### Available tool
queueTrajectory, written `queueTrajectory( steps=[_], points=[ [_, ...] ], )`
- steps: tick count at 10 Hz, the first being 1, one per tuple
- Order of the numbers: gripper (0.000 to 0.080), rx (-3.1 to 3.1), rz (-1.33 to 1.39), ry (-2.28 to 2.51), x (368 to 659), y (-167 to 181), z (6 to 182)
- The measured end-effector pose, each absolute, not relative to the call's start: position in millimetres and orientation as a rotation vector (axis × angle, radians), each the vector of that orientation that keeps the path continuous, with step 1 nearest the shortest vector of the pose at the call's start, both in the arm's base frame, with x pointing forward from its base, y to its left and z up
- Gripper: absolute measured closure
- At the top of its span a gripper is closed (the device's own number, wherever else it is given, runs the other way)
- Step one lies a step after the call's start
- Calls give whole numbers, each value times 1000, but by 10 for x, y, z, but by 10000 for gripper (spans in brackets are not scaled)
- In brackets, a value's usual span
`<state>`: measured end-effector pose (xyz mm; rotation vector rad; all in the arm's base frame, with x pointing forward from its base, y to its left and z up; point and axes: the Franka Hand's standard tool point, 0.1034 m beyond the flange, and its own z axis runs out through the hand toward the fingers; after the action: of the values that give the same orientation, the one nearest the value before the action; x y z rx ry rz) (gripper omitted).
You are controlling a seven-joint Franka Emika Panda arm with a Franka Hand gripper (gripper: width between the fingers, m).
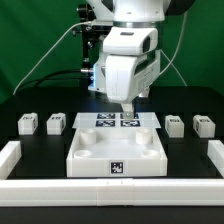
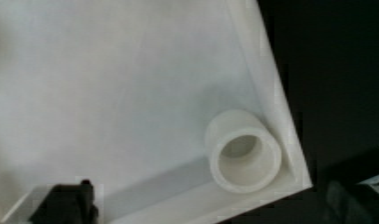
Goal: Assemble one leg
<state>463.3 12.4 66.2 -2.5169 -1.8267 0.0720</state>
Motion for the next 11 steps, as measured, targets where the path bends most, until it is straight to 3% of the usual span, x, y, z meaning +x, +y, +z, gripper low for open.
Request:
queueTrajectory(
  steps=[5,11],
  points=[
    [150,-2487,77,-1860,4613,99,633],
    [150,-2213,113,-2147,4369,1,422]
  ],
)
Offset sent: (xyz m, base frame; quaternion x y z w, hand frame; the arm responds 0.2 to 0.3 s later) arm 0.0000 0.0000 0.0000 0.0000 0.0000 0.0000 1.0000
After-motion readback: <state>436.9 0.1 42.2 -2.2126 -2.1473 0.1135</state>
